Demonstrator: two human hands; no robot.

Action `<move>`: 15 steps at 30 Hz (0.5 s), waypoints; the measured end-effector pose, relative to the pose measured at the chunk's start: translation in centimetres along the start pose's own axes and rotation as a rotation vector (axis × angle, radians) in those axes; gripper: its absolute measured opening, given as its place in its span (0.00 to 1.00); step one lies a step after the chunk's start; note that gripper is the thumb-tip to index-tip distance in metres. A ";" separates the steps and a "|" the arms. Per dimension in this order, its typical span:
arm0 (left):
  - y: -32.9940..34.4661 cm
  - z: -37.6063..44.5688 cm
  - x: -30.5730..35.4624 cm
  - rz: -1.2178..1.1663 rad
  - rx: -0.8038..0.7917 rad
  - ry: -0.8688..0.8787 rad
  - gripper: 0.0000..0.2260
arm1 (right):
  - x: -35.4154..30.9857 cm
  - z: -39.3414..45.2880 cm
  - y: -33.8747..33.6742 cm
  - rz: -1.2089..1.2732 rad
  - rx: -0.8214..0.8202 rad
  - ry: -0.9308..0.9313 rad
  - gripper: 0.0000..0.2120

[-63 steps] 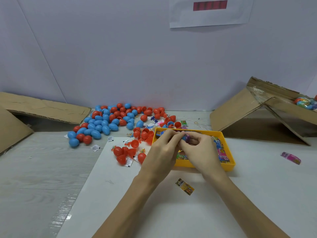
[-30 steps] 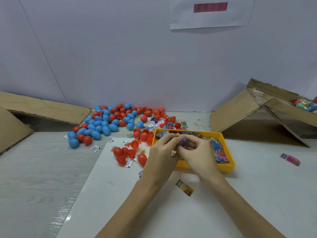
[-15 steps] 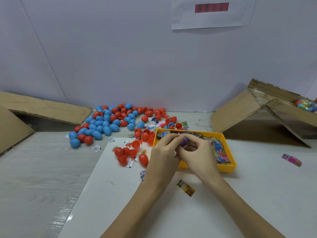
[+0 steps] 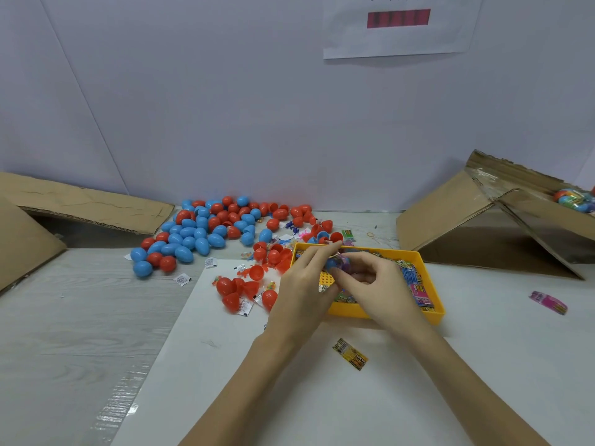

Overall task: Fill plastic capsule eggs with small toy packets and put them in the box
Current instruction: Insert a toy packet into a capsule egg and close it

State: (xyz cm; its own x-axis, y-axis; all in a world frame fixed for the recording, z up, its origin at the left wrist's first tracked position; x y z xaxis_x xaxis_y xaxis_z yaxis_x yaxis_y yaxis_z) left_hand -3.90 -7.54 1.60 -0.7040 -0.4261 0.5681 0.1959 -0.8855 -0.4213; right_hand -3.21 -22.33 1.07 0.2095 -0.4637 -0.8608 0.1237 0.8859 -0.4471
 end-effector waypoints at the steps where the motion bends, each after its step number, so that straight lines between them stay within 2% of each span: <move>1: 0.0 0.0 -0.1 -0.037 0.007 -0.019 0.25 | 0.0 0.0 -0.1 0.031 -0.002 0.005 0.11; 4: -0.3 0.2 -0.6 -0.099 0.051 -0.031 0.19 | 0.0 0.1 -0.4 0.080 -0.024 -0.001 0.16; 6: -0.4 0.2 -0.8 -0.055 0.041 -0.003 0.17 | 0.0 0.1 -0.3 0.104 -0.038 0.002 0.19; 10: 0.0 0.1 -0.6 0.001 -0.007 0.049 0.21 | 0.1 -0.1 0.1 0.106 0.008 -0.010 0.15; 13: 0.0 0.2 -0.7 -0.055 0.022 -0.014 0.23 | 0.0 -0.1 0.0 0.105 0.003 -0.013 0.18; 15: -0.2 0.2 -0.8 -0.058 0.036 -0.012 0.20 | 0.0 -0.1 0.0 0.113 -0.010 -0.020 0.20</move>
State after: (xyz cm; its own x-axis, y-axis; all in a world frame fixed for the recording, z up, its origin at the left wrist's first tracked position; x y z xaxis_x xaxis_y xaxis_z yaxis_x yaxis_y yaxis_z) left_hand -3.24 -7.03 1.38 -0.7064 -0.3761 0.5996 0.1796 -0.9147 -0.3621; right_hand -3.29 -22.32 1.07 0.2406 -0.3614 -0.9008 0.0888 0.9324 -0.3504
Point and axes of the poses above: each hand's wrist, its own z-axis towards the middle knuckle, its own y-axis out of the palm, x = y × z, the point moved 2 cm from there along z, towards the middle knuckle, and after that the axes turned 10 degrees about -z, right-handed, at the moved point
